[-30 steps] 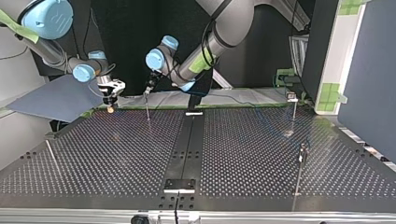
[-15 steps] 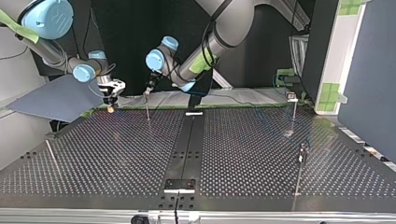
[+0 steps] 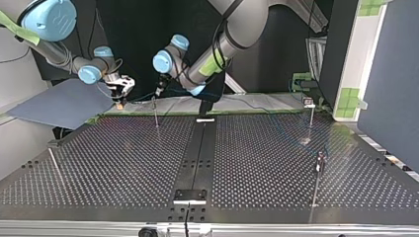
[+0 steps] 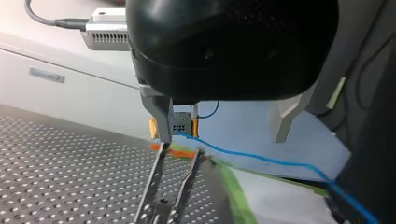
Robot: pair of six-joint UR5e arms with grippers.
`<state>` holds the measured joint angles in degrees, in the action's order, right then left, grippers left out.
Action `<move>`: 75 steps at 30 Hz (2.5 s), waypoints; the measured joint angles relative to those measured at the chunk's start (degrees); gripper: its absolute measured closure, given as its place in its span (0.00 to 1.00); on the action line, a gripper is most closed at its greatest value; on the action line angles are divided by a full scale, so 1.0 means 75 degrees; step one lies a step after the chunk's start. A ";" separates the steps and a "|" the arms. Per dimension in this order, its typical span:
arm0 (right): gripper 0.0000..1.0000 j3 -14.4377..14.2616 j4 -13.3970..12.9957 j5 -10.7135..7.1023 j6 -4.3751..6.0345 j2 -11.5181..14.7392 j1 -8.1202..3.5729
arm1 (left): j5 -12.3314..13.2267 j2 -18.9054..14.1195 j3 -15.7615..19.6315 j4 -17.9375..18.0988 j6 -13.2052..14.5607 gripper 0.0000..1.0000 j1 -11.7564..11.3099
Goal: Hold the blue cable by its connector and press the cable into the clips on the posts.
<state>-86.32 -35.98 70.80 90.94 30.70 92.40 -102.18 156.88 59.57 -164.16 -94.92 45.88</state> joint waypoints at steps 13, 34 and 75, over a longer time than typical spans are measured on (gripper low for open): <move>1.00 -0.0644 -0.0128 -0.0223 -0.0448 0.0504 -0.0057 | -0.0016 -0.0742 0.0766 0.0202 0.0104 0.00 -0.0019; 1.00 -0.0931 -0.0475 -0.0271 -0.0286 0.0791 0.0014 | -0.0043 -0.1926 0.2113 -0.0934 -0.0332 0.00 0.0317; 1.00 -0.0930 -0.0980 -0.0486 0.0252 0.0767 0.0214 | 0.0972 -0.0607 -0.0167 -0.3697 -0.2568 0.00 -0.0170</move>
<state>-93.29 -43.33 67.16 92.82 36.45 94.01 -94.89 152.33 58.32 -191.89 -114.18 44.60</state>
